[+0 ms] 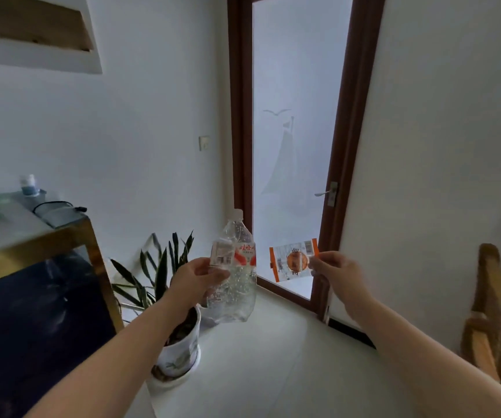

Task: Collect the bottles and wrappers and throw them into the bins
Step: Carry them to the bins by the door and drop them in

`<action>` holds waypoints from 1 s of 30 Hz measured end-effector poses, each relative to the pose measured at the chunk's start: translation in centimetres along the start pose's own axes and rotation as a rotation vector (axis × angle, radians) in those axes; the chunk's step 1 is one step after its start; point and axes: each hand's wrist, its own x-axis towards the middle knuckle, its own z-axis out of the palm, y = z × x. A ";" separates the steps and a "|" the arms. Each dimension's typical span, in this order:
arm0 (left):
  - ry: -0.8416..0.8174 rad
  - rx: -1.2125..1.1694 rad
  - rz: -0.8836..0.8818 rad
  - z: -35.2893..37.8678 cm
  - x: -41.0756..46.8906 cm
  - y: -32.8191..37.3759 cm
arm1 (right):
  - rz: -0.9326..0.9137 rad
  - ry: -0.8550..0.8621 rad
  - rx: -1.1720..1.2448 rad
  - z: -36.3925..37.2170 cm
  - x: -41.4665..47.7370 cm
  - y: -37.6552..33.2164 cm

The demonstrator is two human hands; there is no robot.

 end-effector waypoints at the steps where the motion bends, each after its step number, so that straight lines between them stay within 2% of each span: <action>1: -0.002 0.000 -0.003 0.4 1.6 -0.1 | 0.000 0.004 -0.004 0.0 1.7 0.4; 10: 0.010 0.021 0.001 5.9 17.4 1.6 | -0.053 -0.069 -0.041 -0.8 19.6 1.2; 18: 0.177 -0.011 -0.042 9.0 29.8 0.9 | -0.093 -0.133 -0.112 -1.7 33.8 1.9; 30: 0.178 -0.092 -0.076 9.2 48.5 -1.0 | -0.053 -0.202 -0.127 4.4 51.3 5.5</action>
